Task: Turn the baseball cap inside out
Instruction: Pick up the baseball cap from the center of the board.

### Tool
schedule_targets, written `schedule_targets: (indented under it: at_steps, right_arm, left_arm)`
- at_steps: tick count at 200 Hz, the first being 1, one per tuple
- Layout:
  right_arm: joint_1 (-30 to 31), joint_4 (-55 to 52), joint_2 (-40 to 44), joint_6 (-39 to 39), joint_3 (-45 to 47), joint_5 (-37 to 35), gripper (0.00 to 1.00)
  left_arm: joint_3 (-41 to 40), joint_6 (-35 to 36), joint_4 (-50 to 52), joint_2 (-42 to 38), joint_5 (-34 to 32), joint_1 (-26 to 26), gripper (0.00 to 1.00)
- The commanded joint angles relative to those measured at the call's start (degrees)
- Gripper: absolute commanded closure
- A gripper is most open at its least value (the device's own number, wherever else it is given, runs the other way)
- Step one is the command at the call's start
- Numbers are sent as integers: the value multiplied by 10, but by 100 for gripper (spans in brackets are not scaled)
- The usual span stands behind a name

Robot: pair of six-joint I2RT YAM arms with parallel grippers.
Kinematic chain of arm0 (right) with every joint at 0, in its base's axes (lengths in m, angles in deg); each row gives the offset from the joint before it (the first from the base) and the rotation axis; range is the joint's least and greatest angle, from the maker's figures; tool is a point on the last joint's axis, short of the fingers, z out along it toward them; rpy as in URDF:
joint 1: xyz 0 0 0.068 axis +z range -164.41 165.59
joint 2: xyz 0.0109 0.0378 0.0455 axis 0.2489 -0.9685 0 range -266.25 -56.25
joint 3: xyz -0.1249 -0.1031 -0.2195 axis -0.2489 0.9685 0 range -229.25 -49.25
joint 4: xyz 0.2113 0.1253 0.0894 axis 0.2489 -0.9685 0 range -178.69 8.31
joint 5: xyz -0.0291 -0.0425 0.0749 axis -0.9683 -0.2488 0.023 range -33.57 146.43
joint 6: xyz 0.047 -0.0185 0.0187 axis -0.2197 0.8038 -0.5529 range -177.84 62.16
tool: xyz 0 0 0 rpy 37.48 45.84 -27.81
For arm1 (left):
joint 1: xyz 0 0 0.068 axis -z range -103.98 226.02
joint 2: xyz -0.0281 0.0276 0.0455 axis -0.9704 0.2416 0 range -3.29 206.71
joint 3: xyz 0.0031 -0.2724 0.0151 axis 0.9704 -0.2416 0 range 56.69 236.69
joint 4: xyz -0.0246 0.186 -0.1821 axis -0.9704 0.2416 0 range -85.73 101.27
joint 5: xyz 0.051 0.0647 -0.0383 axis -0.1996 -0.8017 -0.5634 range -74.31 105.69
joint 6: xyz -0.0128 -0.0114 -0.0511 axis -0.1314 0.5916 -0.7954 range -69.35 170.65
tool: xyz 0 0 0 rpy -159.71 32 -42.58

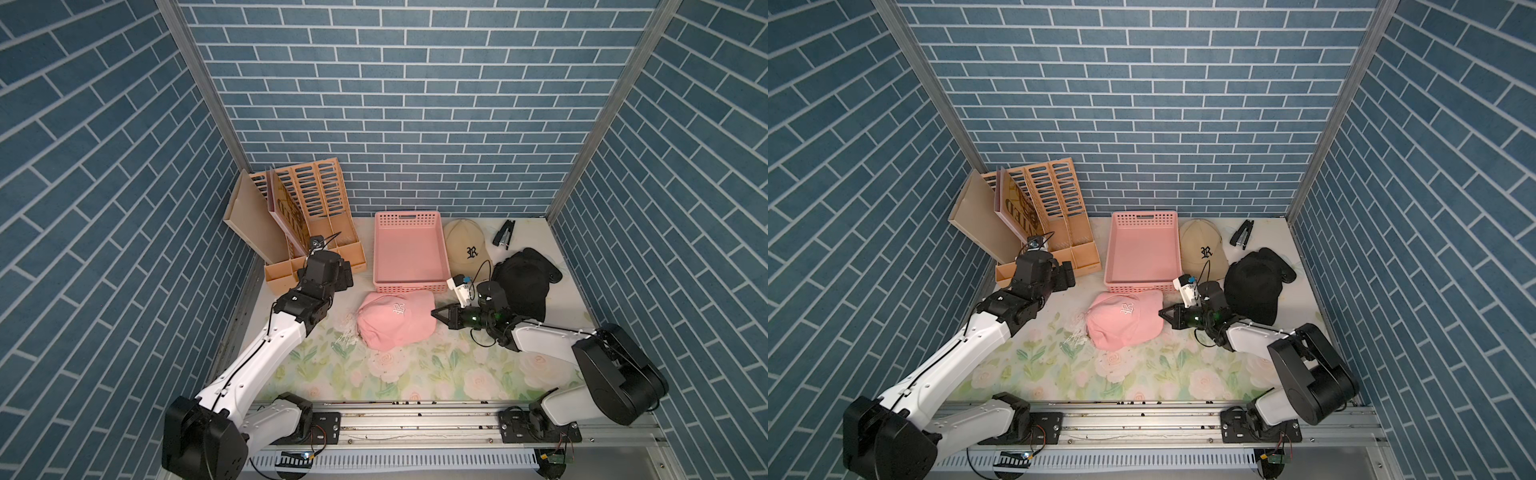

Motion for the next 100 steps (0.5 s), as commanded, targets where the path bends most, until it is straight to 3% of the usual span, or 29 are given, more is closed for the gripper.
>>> schedule_targets:
  at_steps: [1, 22, 57, 100]
  right_arm:
    - [-3, 33, 58, -16, -10, 36, 100]
    - [-3, 35, 111, -49, -34, 52, 100]
    - [1, 200, 155, -190, -37, 92, 100]
    - [-2, 120, 94, -162, -25, 95, 100]
  left_arm:
    - [13, 8, 5, 3, -9, -5, 10]
    - [12, 9, -3, 4, -11, -5, 10]
    - [6, 3, -18, 10, -8, -5, 9]
    - [4, 3, -24, 12, -10, -5, 9]
